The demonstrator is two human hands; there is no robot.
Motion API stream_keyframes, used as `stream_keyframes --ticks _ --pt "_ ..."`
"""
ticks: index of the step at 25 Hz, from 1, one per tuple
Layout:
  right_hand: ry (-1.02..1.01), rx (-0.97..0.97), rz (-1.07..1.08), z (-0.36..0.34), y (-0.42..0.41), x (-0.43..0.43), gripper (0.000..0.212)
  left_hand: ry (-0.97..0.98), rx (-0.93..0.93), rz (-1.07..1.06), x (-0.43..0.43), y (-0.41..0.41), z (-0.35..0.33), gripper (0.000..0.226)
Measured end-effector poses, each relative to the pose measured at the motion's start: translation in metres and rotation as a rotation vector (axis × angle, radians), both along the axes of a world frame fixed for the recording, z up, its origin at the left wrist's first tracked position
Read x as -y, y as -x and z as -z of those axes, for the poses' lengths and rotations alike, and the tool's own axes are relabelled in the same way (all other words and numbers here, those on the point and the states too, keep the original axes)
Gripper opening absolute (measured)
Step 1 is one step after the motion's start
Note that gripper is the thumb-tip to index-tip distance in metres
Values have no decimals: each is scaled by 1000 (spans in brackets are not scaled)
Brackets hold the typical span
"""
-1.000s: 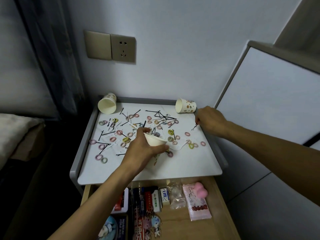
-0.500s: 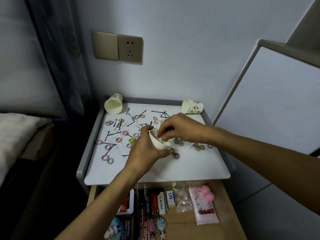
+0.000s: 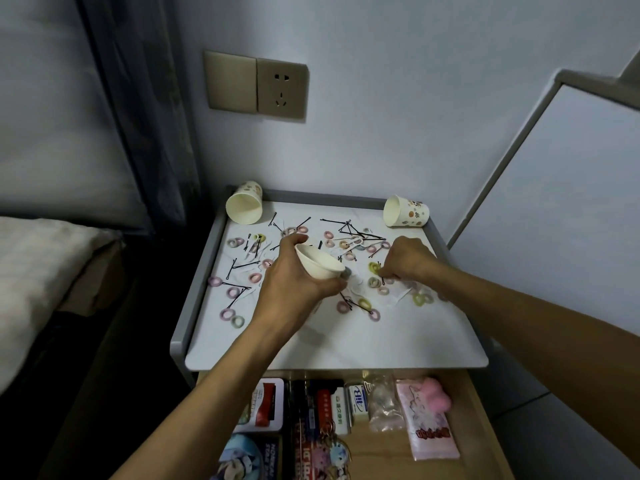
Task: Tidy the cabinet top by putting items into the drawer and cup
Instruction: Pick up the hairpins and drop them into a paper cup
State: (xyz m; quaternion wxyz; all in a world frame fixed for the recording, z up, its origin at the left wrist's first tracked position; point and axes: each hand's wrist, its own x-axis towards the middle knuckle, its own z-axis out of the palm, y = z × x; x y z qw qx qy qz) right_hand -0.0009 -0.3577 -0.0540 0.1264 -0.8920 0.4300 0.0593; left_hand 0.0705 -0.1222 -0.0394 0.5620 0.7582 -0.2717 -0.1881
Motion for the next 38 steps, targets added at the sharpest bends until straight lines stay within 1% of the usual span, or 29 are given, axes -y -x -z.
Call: stream_keyframes --ticks 2,8,10,12,14,15,17,19,23,27,29,30,32,33,36,38 --pt "10 -30 14 5 -5 -2 36 10 -8 -6 -1 -2 0 85" --pt "130 -101 21 9 -12 -9 26 22 -39 -11 1 -4 0 81" --pt "117 -107 7 8 -11 -9 16 30 -44 -13 0 -4 0 81" --pt "110 -37 -28 4 -10 -1 3 46 -57 -12 -2 -3 -1 79" --pt "130 74 -130 0 -9 15 7 55 -74 -10 -4 -5 -2 78" --pt "143 98 -205 -3 -8 22 9 54 -79 -11 -5 -6 -2 78" --pt "185 66 -370 -7 -7 34 10 51 -91 -19 -6 -8 -4 78" --pt "218 26 -458 -4 -7 43 11 57 -114 -27 -6 -11 -5 76" --pt "199 103 -424 9 -8 49 17 57 -125 -56 -4 -15 -3 75" --pt "161 144 -384 16 -10 45 4 55 -139 -70 -3 -17 -3 79" --pt "148 117 -405 20 -10 45 16 48 -135 -65 -2 -17 -2 75" --pt "136 81 -422 22 -8 45 18 45 -134 -62 -3 -17 -2 74" --pt "140 45 -442 24 -1 45 15 38 -119 -62 -3 -15 -3 75" --pt "134 73 -423 24 2 46 13 32 -102 -64 -4 -14 -4 76" --pt "122 265 -315 16 0 52 6 21 -42 -68 -6 -14 -5 78" --pt "167 322 -306 8 -13 57 10 -4 -5 -71 -6 -15 -4 79"
